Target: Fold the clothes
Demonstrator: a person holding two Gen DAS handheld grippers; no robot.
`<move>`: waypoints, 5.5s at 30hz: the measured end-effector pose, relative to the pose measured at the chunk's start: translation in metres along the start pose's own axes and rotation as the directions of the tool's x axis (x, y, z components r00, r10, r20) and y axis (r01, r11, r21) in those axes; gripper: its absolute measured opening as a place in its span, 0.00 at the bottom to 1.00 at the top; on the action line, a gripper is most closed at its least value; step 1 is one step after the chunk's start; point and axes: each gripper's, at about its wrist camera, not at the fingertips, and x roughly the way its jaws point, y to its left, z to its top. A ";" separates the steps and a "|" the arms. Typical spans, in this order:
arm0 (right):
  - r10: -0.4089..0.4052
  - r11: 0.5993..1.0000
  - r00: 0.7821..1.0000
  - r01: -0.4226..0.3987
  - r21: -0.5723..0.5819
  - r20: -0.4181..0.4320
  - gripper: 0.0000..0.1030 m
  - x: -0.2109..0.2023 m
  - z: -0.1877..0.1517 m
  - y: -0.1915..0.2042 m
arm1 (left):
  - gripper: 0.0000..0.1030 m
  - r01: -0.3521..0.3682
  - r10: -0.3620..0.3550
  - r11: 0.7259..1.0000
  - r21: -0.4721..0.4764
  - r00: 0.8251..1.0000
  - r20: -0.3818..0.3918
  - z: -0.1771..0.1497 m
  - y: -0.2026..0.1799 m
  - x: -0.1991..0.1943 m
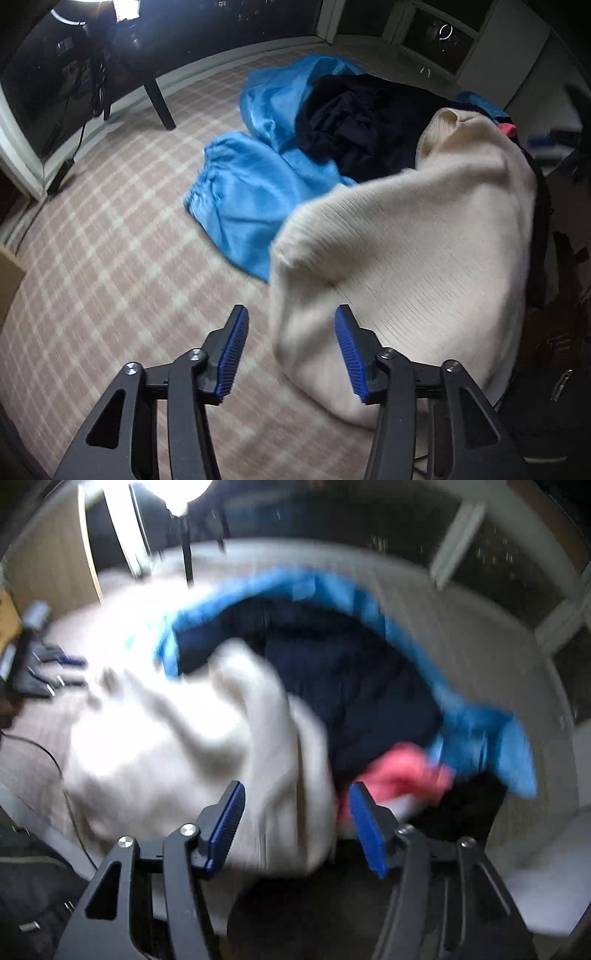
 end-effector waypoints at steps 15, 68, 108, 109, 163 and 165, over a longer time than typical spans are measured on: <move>0.235 0.972 0.972 -0.235 -0.016 -0.031 0.07 0.072 0.056 0.009 | 0.05 0.195 -0.195 0.980 -0.047 0.981 -0.004 0.004 -0.001 0.001; 0.338 0.938 0.913 -0.347 0.000 -0.227 0.56 0.145 0.087 -0.014 | 0.56 0.194 -0.182 0.978 0.082 0.975 -0.130 0.060 0.004 0.052; 0.194 0.978 0.884 -0.139 -0.157 0.425 0.07 -0.102 0.042 0.094 | 0.07 -0.090 0.088 0.996 -0.011 0.936 0.340 -0.001 0.006 -0.169; 0.184 0.979 0.862 -0.120 -0.162 0.473 0.07 -0.131 0.046 0.095 | 0.07 -0.122 0.117 0.992 -0.011 0.915 0.387 -0.003 0.008 -0.195; 0.258 0.936 0.966 -0.244 -0.255 0.022 0.50 0.169 0.191 0.272 | 0.35 -0.296 0.278 0.806 -0.512 0.954 -0.114 -0.235 0.242 -0.130; 0.288 0.931 0.957 -0.285 -0.228 -0.022 0.50 0.189 0.182 0.272 | 0.35 -0.297 0.260 0.797 -0.527 0.955 -0.144 -0.243 0.242 -0.113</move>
